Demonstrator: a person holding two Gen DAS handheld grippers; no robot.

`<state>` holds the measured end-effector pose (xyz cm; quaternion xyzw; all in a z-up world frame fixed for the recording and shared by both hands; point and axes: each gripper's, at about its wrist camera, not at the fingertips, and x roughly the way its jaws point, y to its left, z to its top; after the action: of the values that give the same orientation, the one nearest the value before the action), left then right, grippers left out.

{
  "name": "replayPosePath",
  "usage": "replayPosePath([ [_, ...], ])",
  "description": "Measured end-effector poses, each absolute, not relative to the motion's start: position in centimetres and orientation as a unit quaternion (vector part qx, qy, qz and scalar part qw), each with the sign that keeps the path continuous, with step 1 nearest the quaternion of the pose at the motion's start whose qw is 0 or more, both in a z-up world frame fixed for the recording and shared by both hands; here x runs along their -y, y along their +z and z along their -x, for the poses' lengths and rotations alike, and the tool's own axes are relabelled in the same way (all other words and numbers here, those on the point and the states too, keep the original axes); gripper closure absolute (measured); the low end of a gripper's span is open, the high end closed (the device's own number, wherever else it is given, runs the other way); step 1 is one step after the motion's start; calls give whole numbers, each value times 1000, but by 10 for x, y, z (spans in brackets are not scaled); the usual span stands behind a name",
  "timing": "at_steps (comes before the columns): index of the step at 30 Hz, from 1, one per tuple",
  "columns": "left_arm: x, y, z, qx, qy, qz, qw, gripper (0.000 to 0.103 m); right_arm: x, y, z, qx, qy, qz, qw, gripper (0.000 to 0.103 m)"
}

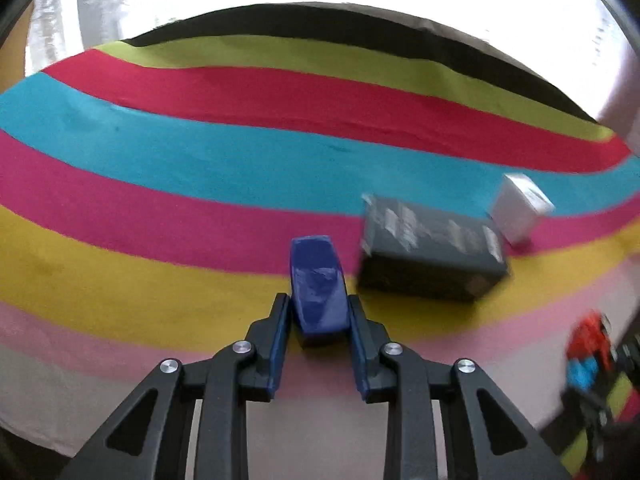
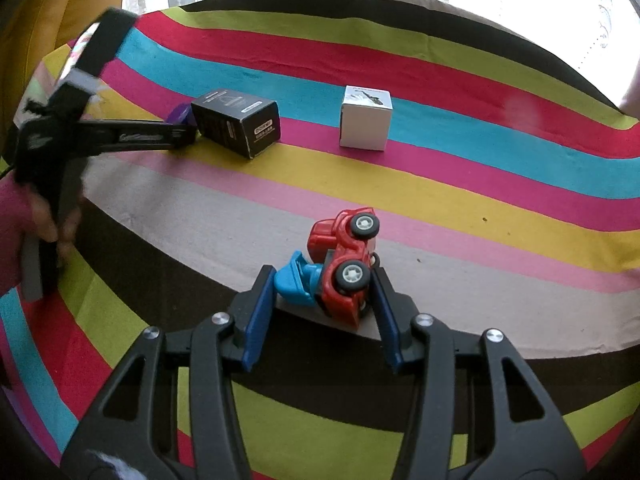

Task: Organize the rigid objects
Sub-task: 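Grasp the red-and-blue toy car with the right gripper while the left grasps the navy box, then carry the toy car and navy box toward the white storage box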

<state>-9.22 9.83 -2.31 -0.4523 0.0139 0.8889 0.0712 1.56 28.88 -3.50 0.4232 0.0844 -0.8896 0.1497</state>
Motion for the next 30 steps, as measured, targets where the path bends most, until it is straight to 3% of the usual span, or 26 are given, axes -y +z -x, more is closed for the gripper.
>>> replayPosePath([
  [8,-100,-20,20,-32,872,471,131,74,-289,-34,-15,-80,-889,-424,151,51],
  [14,-97,-16,8,-1,859,498,119,74,-286,-35,-15,-79,-890,-425,148,51],
  [21,-104,-15,-24,-19,841,532,99,75,-272,-28,-21,-78,-864,-484,118,51],
  [30,-103,-13,-70,1,826,554,106,75,-246,-23,-71,-98,-833,-532,117,52],
])
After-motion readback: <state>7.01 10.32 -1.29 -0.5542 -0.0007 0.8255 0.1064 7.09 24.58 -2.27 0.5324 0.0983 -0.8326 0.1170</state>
